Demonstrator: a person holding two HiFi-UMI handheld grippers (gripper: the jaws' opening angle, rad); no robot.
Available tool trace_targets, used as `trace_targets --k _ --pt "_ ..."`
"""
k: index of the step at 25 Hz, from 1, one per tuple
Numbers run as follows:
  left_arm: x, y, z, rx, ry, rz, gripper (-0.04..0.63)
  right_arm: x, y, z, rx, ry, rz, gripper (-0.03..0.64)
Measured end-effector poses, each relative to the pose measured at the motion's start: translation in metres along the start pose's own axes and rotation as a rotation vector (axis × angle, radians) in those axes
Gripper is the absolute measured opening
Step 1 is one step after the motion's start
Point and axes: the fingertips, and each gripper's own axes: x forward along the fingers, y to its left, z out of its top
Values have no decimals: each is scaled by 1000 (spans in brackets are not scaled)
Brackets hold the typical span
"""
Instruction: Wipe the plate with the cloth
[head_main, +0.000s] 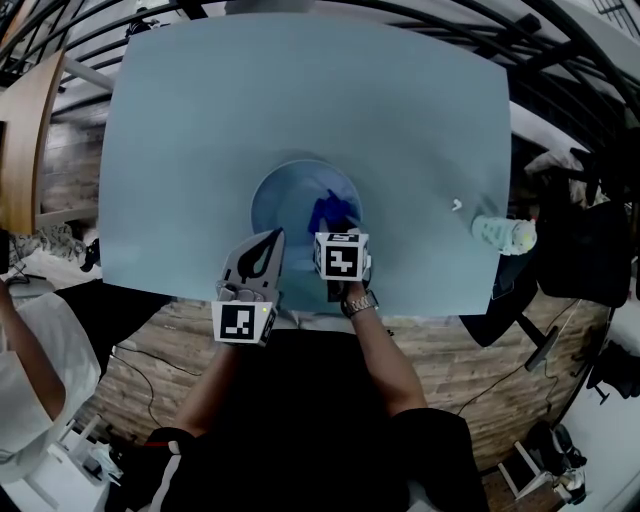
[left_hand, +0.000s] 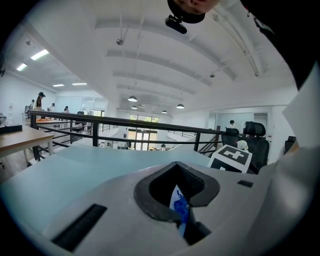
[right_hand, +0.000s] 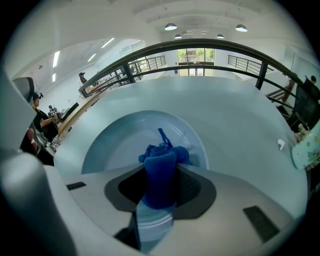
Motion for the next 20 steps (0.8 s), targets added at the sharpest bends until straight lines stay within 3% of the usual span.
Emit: trace_targets --k 11,20 --pt "6 -9 -7 10 5 -22 1 -12 -12 -4 15 -13 -19 120" --pt "-8 10 1 -8 -5 41 0 -6 41 5 -63 -16 79 120"
